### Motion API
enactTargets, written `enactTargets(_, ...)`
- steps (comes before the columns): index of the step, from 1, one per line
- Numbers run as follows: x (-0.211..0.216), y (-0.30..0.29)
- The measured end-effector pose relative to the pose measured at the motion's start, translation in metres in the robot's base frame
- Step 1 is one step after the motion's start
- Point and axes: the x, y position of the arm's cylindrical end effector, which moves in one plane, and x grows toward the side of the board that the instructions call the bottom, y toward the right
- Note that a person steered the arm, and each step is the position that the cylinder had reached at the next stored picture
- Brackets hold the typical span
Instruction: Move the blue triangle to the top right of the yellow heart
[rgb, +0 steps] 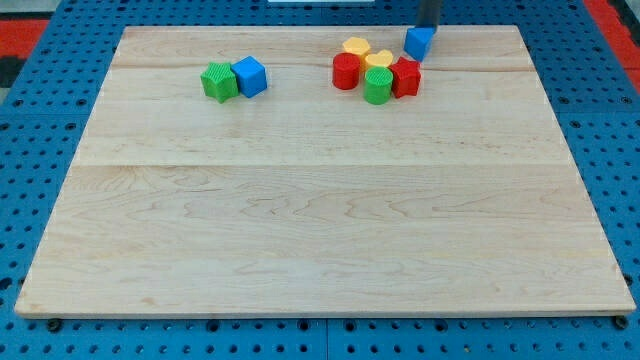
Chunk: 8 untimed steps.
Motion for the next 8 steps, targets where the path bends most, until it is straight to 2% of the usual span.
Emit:
enactTargets(1, 0.0, 0.021)
enactTargets(3, 0.024, 0.009)
enactTargets(6, 0.025, -0.008)
enactTargets(7, 0.021, -0.01)
enactTargets(8, -0.007, 0.009)
